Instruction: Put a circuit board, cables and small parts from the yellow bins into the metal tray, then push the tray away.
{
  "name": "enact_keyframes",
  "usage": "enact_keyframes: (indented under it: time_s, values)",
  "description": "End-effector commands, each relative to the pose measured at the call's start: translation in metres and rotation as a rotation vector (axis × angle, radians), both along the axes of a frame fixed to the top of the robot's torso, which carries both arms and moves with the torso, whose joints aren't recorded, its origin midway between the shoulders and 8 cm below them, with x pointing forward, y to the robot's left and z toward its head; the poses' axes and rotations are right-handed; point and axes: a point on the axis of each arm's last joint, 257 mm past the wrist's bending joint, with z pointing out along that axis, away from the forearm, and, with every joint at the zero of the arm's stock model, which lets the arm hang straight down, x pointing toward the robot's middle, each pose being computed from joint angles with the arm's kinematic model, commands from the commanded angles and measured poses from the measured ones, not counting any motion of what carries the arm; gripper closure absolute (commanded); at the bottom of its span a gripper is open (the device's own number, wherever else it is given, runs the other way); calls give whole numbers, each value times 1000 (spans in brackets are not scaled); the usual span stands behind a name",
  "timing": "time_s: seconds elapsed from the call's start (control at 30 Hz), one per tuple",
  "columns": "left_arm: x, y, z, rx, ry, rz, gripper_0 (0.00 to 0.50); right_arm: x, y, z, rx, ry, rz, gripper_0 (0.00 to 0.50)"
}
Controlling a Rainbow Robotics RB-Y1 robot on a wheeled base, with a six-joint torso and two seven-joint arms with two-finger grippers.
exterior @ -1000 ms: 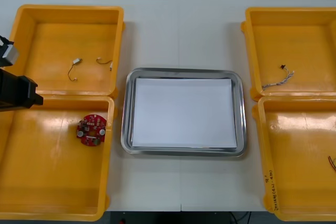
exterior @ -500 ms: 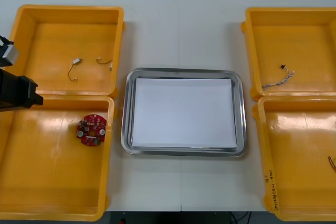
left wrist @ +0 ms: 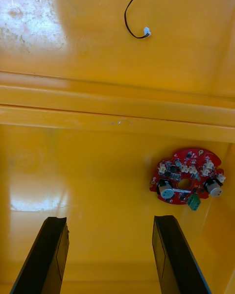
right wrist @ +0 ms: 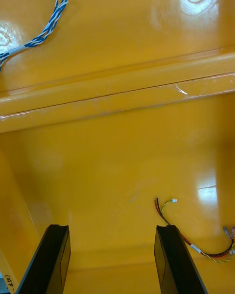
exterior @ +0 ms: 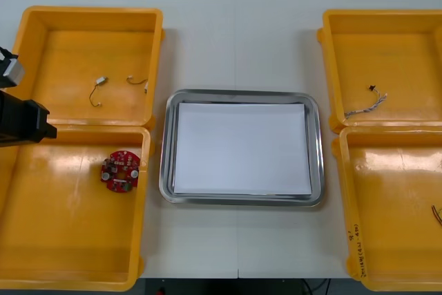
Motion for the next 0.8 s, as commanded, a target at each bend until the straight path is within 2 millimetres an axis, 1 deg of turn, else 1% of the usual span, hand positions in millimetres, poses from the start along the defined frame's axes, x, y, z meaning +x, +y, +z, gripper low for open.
enact_keyframes:
  time_s: [0.03, 0.8]
  values:
    - [-4, 17, 9, 13, -14, 97, 0, 0, -18, 20, -36, -31, -25, 0]
    - [-4, 17, 9, 13, -14, 97, 0, 0, -18, 20, -36, -31, -25, 0]
